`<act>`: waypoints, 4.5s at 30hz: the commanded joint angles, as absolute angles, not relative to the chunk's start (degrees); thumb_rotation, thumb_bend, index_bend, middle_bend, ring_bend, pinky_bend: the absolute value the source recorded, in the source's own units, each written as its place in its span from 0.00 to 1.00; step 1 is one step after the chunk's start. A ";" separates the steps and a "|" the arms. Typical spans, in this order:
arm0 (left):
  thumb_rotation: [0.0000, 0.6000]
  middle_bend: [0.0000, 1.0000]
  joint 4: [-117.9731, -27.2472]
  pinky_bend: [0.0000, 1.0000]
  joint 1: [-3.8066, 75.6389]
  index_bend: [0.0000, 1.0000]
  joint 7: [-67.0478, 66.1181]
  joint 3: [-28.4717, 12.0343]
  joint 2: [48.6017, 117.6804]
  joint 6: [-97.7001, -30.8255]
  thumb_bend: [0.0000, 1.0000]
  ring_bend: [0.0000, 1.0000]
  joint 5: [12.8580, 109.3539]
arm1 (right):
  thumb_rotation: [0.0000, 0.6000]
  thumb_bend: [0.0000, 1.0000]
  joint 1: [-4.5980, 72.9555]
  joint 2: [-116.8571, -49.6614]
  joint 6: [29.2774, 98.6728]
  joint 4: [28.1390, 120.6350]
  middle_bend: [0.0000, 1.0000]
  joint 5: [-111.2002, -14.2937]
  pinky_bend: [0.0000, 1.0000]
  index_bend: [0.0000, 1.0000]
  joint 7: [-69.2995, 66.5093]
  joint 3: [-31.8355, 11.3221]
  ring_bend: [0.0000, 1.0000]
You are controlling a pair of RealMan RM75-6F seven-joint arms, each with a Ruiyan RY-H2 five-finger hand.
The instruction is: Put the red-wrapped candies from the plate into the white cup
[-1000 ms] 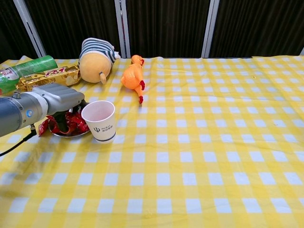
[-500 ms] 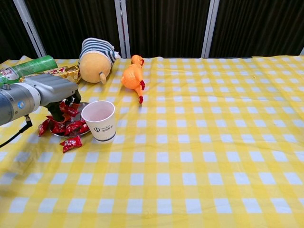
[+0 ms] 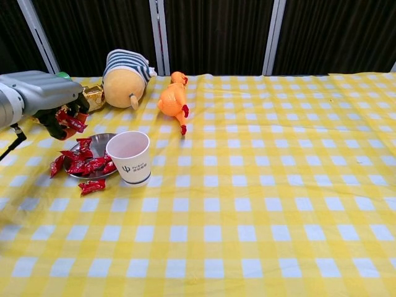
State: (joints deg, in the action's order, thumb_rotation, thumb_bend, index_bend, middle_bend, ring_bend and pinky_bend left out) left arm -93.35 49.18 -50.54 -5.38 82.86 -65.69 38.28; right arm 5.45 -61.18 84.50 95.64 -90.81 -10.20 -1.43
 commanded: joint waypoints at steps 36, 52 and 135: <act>1.00 0.34 -103.76 0.91 51.80 0.37 -53.55 -5.97 86.56 -68.84 0.39 0.85 42.10 | 1.00 0.39 5.46 -61.08 84.57 95.63 0.00 -90.98 0.00 0.00 -10.37 -1.40 0.00; 1.00 0.33 -106.40 0.91 47.06 0.35 -47.55 -5.07 78.05 -71.13 0.32 0.85 43.71 | 1.00 0.39 5.42 -61.28 84.69 95.61 0.00 -91.20 0.00 0.00 -9.86 -1.30 0.00; 1.00 0.90 -94.03 0.94 37.39 0.43 -41.72 -5.22 84.26 -69.55 0.45 0.97 41.64 | 1.00 0.39 5.32 -61.30 84.85 95.83 0.00 -91.61 0.00 0.00 -9.84 -0.99 0.00</act>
